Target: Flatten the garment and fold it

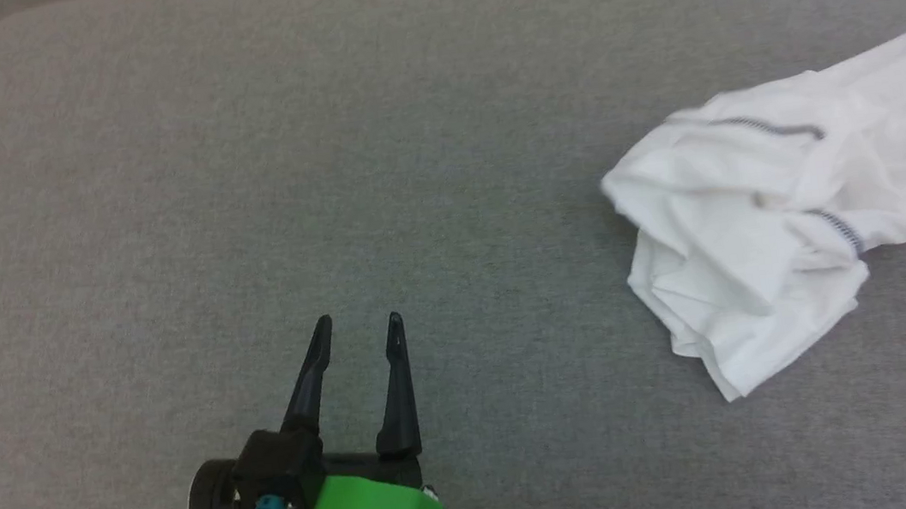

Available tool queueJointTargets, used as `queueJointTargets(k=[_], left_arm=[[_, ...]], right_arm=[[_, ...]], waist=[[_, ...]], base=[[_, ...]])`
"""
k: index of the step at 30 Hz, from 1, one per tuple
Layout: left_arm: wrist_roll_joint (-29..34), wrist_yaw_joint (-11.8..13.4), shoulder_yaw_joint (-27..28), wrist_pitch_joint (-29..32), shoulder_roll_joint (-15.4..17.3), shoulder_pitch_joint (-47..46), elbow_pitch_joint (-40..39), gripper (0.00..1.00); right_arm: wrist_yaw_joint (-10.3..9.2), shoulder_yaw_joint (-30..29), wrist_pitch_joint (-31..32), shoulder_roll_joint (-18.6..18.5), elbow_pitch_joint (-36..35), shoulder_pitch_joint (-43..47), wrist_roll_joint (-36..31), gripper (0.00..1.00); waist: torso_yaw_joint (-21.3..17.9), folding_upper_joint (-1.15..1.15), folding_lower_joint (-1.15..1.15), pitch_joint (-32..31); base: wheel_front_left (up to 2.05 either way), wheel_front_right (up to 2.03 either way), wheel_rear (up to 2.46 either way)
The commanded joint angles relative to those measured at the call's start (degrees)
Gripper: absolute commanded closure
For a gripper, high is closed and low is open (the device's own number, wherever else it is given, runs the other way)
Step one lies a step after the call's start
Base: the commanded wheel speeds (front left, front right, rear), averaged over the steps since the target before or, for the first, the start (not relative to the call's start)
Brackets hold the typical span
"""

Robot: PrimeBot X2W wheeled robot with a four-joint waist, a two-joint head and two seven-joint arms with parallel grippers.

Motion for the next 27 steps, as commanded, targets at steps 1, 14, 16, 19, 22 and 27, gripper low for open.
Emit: queueJointTargets(k=[1, 14, 16, 19, 22, 27], left_arm=[[0.3, -0.2, -0.3, -0.2, -0.3, -1.4, 0.2, 0.0], [-0.1, 0.1, -0.1, -0.2, -0.7, -2.4, 1.9, 0.0], [-0.4, 0.1, 0.3, -0.2, -0.7, -1.9, 2.0, 0.0], [-0.6, 0.1, 1.1, -0.2, -0.7, -0.9, 2.0, 0.0], [-0.8, 0.0, 1.7, -0.2, -0.7, 0.1, 1.9, 0.0], [-0.8, -0.5, 1.8, -0.2, -0.7, 0.8, 1.4, 0.0]], right_arm=[[-0.1, -0.4, -0.7, 1.5, 2.2, -0.2, -0.7, 0.0], [-0.1, 1.5, -2.2, 7.5, 4.5, -1.6, 4.9, 0.0], [-0.1, 2.1, -0.7, 8.5, 1.7, -1.2, 7.9, 0.0], [-0.1, 2.3, 2.6, 10.7, -3.7, 1.0, 13.0, 0.0], [-0.1, 2.3, 6.0, 12.9, -8.1, 4.4, 16.4, 0.0], [-0.1, 1.5, 12.9, 16.2, -13.3, 12.8, 19.6, 0.0]], waist=[[2.8, 0.0, 0.0, 3.2], [0.4, 0.0, 0.0, 0.0], [-0.1, 0.0, 0.0, -1.6], [-0.8, 0.0, 0.0, -3.5], [-1.2, 0.0, 0.0, -4.4], [-0.6, 0.0, 0.0, -4.3]], base=[[0.0, 0.0, 0.0], [0.0, 0.0, 0.0], [0.0, 0.0, 0.0], [0.0, 0.0, 0.0], [0.0, 0.0, 0.0], [0.0, 0.0, 0.0]])
